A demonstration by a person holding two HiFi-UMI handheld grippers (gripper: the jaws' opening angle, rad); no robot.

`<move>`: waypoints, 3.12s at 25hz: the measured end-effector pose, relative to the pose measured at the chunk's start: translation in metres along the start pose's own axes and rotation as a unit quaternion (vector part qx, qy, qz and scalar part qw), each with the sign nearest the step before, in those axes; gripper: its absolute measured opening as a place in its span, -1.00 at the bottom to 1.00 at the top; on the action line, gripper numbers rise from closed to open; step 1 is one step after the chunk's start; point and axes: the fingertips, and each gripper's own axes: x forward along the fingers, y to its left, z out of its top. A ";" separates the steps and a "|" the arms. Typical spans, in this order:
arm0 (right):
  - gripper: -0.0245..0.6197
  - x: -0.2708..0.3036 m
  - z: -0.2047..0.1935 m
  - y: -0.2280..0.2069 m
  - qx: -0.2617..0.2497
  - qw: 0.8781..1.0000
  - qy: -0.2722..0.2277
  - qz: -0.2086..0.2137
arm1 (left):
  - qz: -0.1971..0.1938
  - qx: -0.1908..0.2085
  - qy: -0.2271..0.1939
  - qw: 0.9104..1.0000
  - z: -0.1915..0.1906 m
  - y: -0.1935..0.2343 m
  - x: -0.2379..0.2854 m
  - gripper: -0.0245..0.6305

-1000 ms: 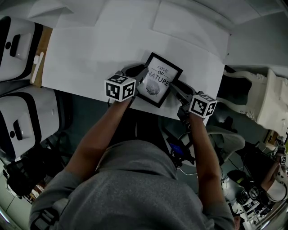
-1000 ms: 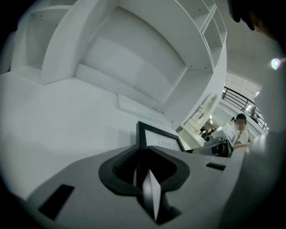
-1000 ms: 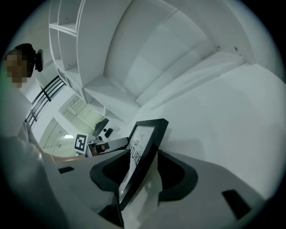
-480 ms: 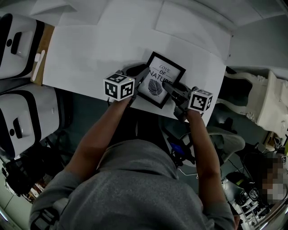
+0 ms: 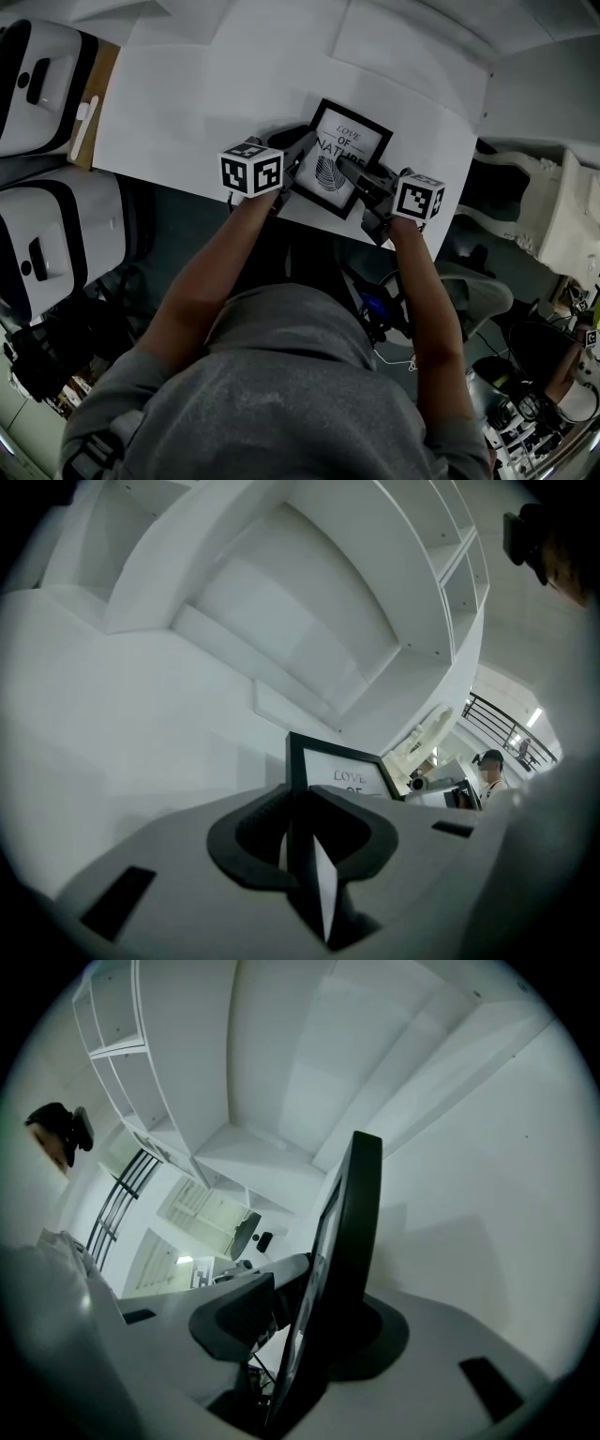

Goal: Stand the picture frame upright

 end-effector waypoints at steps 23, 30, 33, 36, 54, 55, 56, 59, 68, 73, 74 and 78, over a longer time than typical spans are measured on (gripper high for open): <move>-0.81 -0.010 0.017 0.017 -0.070 0.997 -0.018 -0.031 | -0.007 0.066 -0.027 0.997 0.021 -0.034 -0.016 -0.71; -0.82 -0.021 0.027 0.033 -0.120 0.992 -0.022 -0.036 | -0.007 0.109 -0.037 0.993 0.036 -0.053 -0.019 -0.71; -0.81 -0.023 0.028 0.043 -0.139 0.989 -0.015 -0.038 | -0.018 0.119 -0.039 0.992 0.040 -0.060 -0.024 -0.71; -0.81 -0.028 0.032 0.054 -0.152 0.988 -0.015 -0.035 | -0.027 0.132 -0.047 0.990 0.049 -0.070 -0.029 -0.71; -0.81 -0.051 0.063 0.105 -0.253 0.965 -0.052 -0.048 | -0.018 0.186 -0.102 0.977 0.091 -0.096 -0.063 -0.71; -0.81 -0.051 0.064 0.107 -0.256 0.964 -0.054 -0.046 | -0.019 0.189 -0.104 0.976 0.092 -0.097 -0.064 -0.71; -0.81 -0.053 0.066 0.108 -0.257 0.964 -0.057 -0.044 | -0.020 0.192 -0.106 0.976 0.093 -0.099 -0.065 -0.71; -0.80 -0.058 0.073 0.115 -0.262 0.962 -0.066 -0.043 | -0.020 0.206 -0.108 0.972 0.098 -0.103 -0.067 -0.71; -0.80 -0.067 0.082 0.140 -0.299 0.949 -0.084 -0.048 | -0.018 0.241 -0.132 0.961 0.111 -0.120 -0.078 -0.71; -0.80 -0.079 0.091 0.156 -0.316 0.942 -0.100 -0.043 | -0.017 0.266 -0.142 0.953 0.125 -0.138 -0.081 -0.71; -0.80 -0.084 0.094 0.158 -0.316 0.942 -0.105 -0.042 | -0.017 0.272 -0.144 0.951 0.128 -0.144 -0.080 -0.71; -0.80 -0.095 0.103 0.163 -0.327 0.937 -0.120 -0.042 | -0.012 0.314 -0.147 0.938 0.136 -0.158 -0.074 -0.70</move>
